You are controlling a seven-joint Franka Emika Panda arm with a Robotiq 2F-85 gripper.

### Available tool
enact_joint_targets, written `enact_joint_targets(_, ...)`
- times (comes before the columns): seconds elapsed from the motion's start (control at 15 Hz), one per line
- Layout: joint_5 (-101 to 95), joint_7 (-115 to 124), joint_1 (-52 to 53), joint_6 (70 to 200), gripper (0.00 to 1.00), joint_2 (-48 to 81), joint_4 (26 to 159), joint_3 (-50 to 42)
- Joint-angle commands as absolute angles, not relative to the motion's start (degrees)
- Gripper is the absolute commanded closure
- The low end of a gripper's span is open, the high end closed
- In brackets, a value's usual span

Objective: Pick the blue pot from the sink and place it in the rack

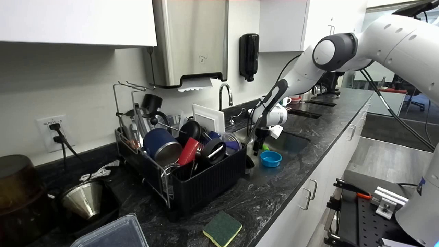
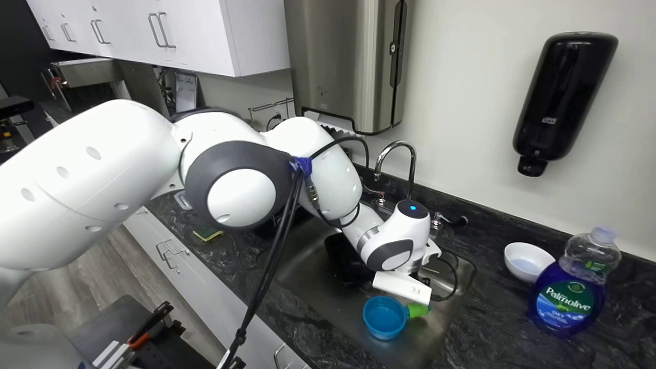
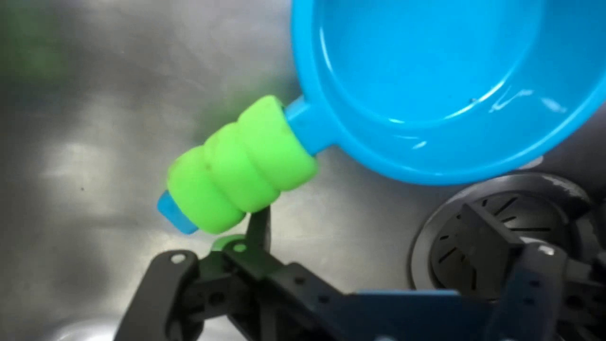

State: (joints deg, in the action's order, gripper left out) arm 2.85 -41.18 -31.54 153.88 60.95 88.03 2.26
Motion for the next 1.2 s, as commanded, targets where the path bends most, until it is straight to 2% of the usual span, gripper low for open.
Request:
enact_joint_targets(0.0, 2.47, -40.97, -32.79, 154.44, 0.00, 60.54, 88.14, 2.62)
enact_joint_targets(0.67, 4.22, -22.42, -29.20, 154.92, 0.00, 57.01, 91.77, 1.67)
enact_joint_targets(1.13, 1.28, -28.55, -29.41, 149.92, 0.00, 46.82, 100.00, 2.54)
